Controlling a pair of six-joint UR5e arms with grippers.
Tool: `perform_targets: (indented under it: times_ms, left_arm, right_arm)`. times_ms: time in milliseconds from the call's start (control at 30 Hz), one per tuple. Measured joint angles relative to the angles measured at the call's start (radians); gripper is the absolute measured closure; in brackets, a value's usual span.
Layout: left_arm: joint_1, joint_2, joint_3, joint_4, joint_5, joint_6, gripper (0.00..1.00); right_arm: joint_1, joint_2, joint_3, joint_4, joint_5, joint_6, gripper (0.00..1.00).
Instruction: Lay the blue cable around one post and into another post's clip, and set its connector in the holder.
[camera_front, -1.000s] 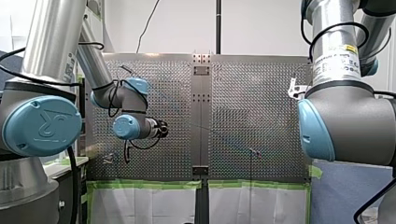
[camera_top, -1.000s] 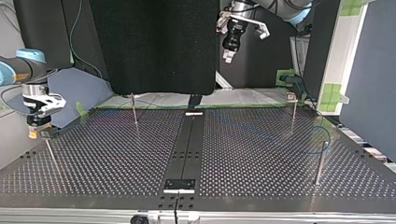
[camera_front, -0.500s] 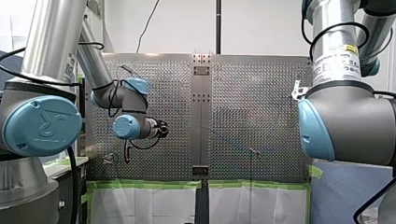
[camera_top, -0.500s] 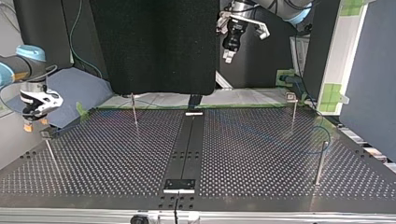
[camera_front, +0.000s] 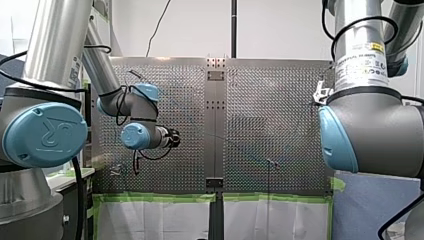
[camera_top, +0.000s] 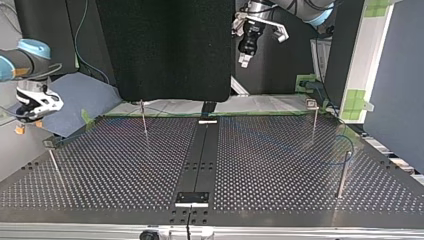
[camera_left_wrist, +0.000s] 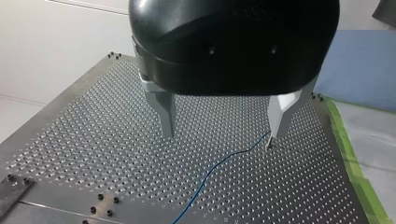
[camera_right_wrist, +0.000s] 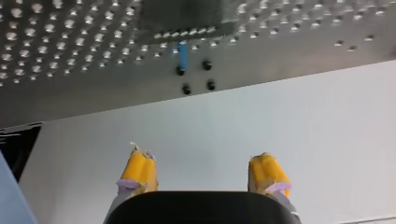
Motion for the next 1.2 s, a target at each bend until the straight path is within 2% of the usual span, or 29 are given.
perform_targets:
  times_ms: [167, 267, 533, 667, 767, 1200]
  left_arm:
    - [-0.003, 0.000, 0.000, 0.001, 0.013, -0.001, 0.02]
    - [-0.003, 0.000, 0.000, 0.001, 0.015, -0.002, 0.02]
    - [-0.003, 0.000, 0.000, 0.003, 0.015, -0.002, 0.02]
    - [-0.002, 0.000, 0.000, 0.007, 0.014, -0.001, 0.02]
    - [0.000, 0.000, 0.000, 0.024, 0.005, 0.001, 0.02]
    - [0.002, 0.000, 0.000, 0.126, -0.090, 0.002, 0.02]
  right_arm:
    - [0.034, -0.042, 0.042, -0.042, 0.042, -0.030, 0.00]
    - [0.057, -0.066, 0.066, -0.064, 0.066, -0.042, 0.00]
    - [0.129, -0.127, 0.138, -0.074, 0.125, -0.096, 0.00]
    - [0.175, -0.135, 0.182, -0.075, 0.132, -0.116, 0.00]
    - [0.208, -0.136, 0.197, -0.076, 0.130, -0.122, 0.00]
    - [0.325, -0.134, 0.208, -0.075, 0.119, -0.150, 0.00]
